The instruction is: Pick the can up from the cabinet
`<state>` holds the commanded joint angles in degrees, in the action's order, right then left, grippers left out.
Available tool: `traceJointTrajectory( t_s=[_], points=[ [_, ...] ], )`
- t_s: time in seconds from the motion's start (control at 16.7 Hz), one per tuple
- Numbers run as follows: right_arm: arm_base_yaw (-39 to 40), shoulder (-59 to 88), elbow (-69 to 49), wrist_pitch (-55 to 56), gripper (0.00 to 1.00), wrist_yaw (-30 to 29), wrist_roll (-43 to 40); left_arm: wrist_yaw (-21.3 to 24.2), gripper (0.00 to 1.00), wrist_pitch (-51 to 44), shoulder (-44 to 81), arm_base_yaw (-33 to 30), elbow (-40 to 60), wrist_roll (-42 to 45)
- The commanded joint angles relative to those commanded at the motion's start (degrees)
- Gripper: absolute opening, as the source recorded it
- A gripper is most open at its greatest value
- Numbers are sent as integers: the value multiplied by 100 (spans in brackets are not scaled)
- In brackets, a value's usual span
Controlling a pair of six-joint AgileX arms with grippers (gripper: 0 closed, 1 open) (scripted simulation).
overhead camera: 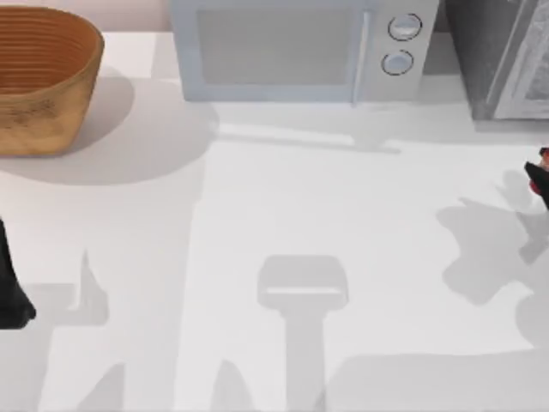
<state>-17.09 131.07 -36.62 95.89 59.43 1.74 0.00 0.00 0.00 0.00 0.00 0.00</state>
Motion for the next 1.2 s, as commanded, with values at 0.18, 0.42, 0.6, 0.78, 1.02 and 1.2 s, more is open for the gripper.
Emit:
traceJointTrajectory(
  t_s=[0.18, 0.42, 0.6, 0.78, 1.02, 1.2],
  points=[
    [-4, 35, -11, 28, 0, 17, 0, 0, 100, 0, 0, 0, 0, 0],
    [99, 73, -67, -10, 0, -67, 0, 0, 100, 0, 0, 0, 0, 0],
    [323, 218, -292, -91, 0, -310, -19, 0, 100, 0, 0, 0, 0, 0],
    [374, 251, -343, -111, 0, -364, -22, 0, 100, 0, 0, 0, 0, 0],
    [374, 251, -343, -111, 23, -364, -22, 0, 100, 0, 0, 0, 0, 0],
    [374, 251, -343, -111, 45, -364, -22, 0, 100, 0, 0, 0, 0, 0]
  ],
)
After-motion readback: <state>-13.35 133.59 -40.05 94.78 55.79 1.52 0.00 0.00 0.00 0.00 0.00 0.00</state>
